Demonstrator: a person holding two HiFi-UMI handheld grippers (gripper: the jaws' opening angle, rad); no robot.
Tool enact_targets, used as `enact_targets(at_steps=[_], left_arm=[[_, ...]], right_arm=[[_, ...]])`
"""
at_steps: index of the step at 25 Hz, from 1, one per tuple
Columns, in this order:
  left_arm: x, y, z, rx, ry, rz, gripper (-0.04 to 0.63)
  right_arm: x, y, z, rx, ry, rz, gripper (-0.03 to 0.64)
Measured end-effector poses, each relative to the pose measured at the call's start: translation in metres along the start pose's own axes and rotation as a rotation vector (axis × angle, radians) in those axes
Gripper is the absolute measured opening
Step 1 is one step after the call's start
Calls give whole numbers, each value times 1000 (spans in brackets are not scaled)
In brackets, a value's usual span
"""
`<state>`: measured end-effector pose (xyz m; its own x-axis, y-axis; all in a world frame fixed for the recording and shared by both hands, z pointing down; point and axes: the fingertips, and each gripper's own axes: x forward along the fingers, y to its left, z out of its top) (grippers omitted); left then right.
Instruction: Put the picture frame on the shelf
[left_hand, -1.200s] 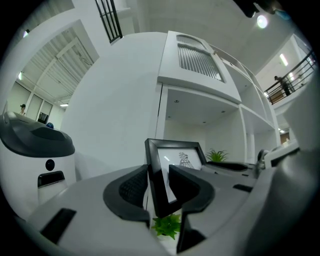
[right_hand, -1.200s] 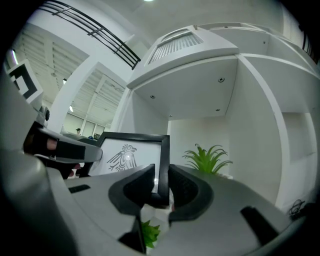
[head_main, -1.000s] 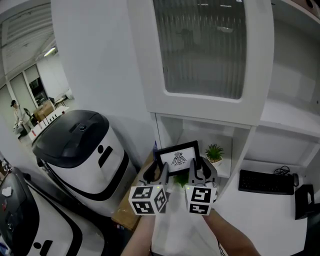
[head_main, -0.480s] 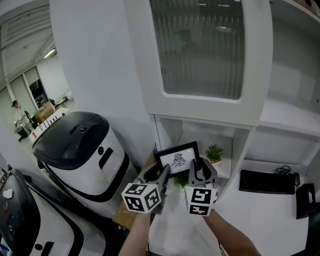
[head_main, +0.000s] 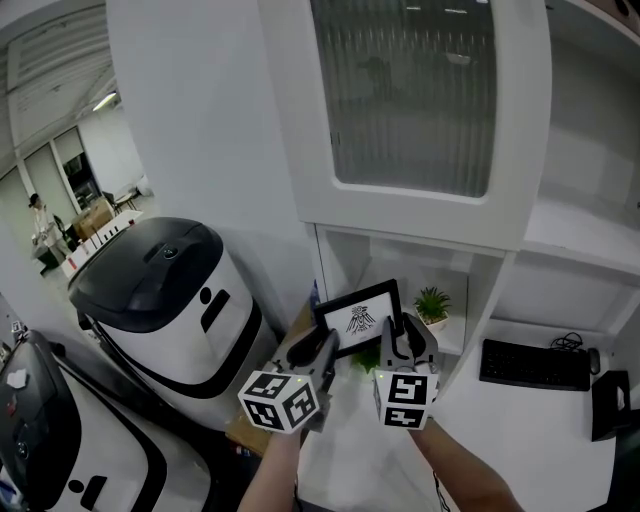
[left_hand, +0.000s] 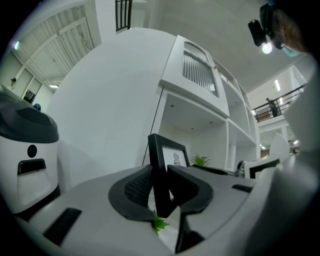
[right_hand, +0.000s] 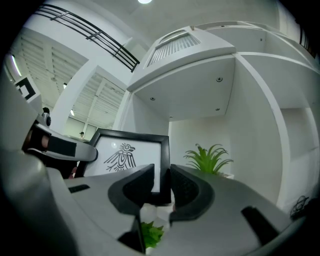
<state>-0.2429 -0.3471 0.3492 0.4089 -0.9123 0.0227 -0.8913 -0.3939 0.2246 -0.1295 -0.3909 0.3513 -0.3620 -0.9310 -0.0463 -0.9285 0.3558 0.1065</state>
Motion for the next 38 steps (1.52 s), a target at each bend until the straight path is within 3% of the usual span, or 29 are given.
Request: enact_targets(at_steps=[9, 20, 38], left_arm=[[-6, -5, 1, -17, -24, 27, 81], [-10, -14, 10, -14, -82, 88, 77], [4, -17, 27, 88, -192, 364, 75]], right_arm=[[-11, 0, -13, 40, 49, 21, 84], [-32, 2, -5, 51, 25, 62, 89], [-58, -22, -5, 60, 20, 63, 89]])
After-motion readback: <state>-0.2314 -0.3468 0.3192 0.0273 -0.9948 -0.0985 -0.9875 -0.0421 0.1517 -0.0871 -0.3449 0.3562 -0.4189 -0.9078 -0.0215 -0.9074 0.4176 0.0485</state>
